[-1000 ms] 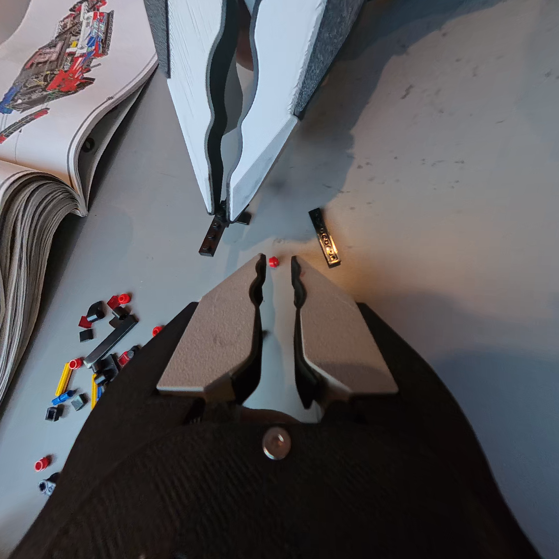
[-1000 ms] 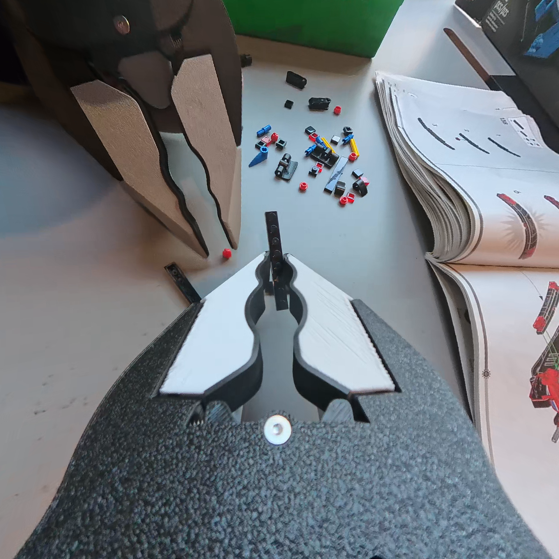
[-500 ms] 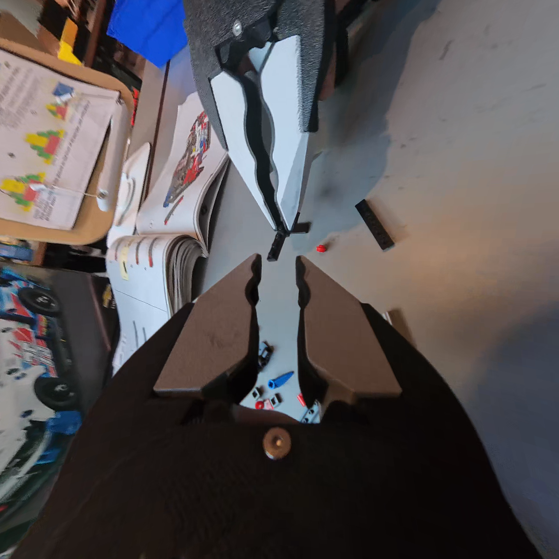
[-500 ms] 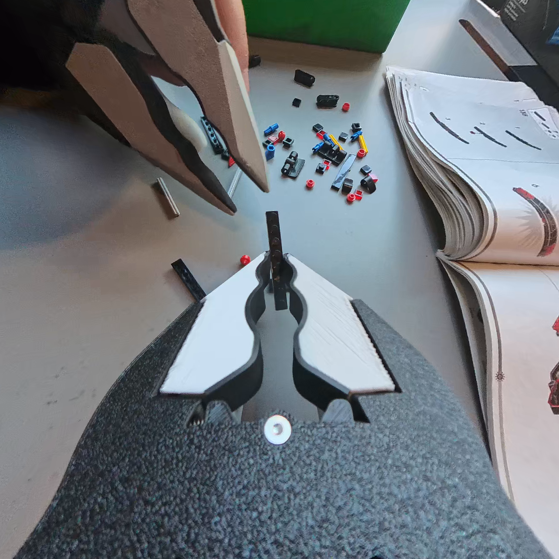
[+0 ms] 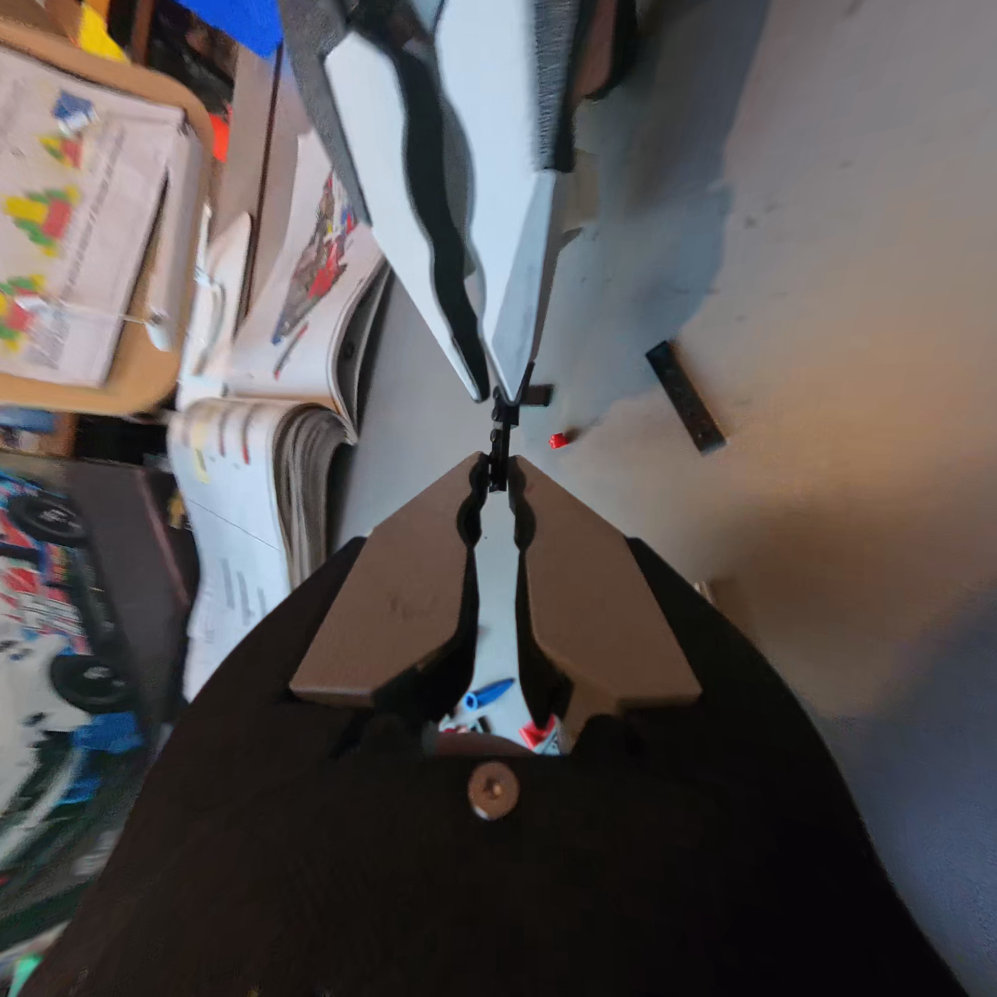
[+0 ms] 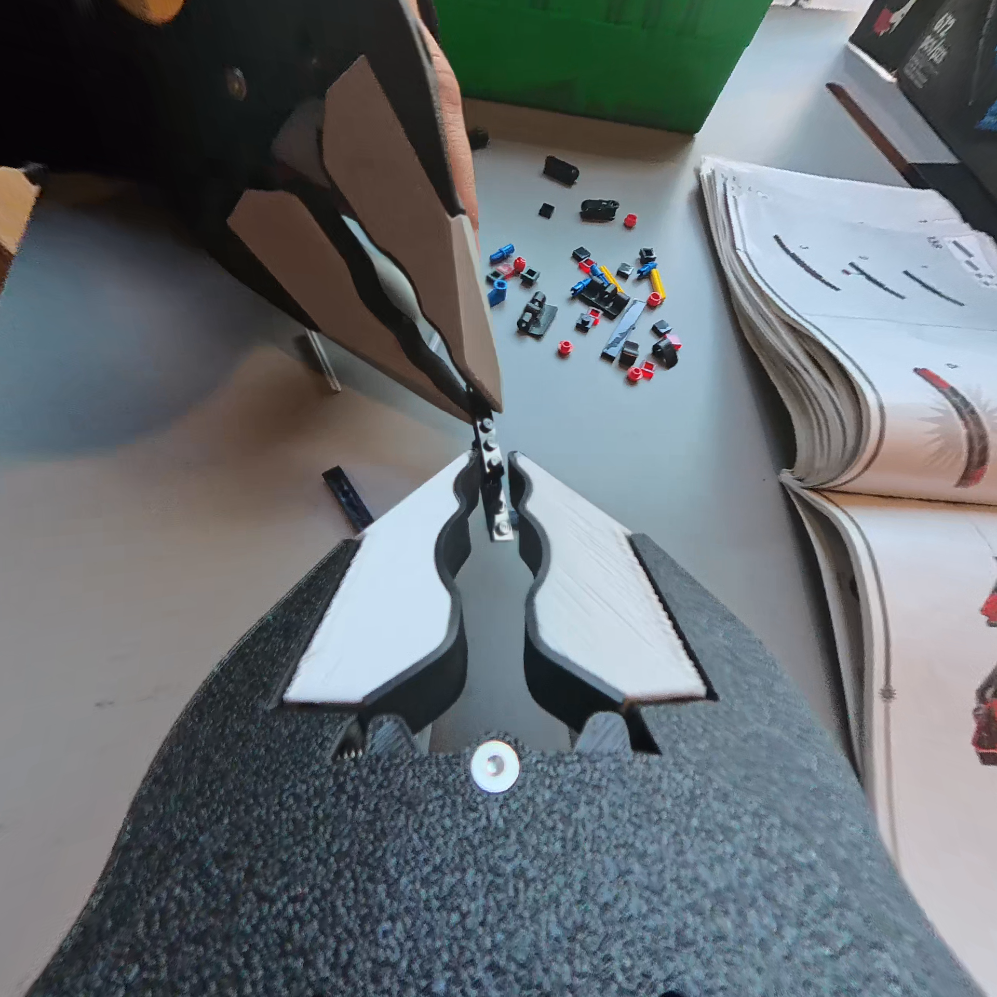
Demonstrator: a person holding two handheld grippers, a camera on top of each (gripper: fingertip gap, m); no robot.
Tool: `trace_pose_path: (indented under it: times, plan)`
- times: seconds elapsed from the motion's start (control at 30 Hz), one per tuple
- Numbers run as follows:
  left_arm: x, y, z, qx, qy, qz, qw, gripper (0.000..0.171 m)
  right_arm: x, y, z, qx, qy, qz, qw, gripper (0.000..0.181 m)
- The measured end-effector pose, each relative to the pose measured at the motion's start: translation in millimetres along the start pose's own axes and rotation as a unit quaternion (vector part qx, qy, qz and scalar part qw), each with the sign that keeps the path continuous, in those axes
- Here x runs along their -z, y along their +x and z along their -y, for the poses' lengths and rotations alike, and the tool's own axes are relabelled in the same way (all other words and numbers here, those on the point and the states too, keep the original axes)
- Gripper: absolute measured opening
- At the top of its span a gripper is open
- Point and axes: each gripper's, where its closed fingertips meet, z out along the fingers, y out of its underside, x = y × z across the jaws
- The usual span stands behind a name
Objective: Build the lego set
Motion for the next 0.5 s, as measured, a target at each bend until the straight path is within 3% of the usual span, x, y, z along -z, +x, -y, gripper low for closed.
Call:
trace_pose_path:
  times: [0.1,0.23,0.5]
  plan:
    - [-2.6,1.2,-10.8,0.116,-0.021,-0.053,0.992,0.003,3.1,3.6,0.5,0.038,0.002,-0.021,0.999,0.016]
    - [-4.4,14.0,-17.1,0.268,-0.026,-0.149,0.951,0.003,4.4,0.3,2.5,0.09,0.002,-0.039,0.995,0.014]
    - [-5.1,19.5,-19.7,0.397,-0.032,-0.196,0.896,0.004,-0.4,-16.3,-11.5,0.128,-0.034,-0.005,0.991,0.002]
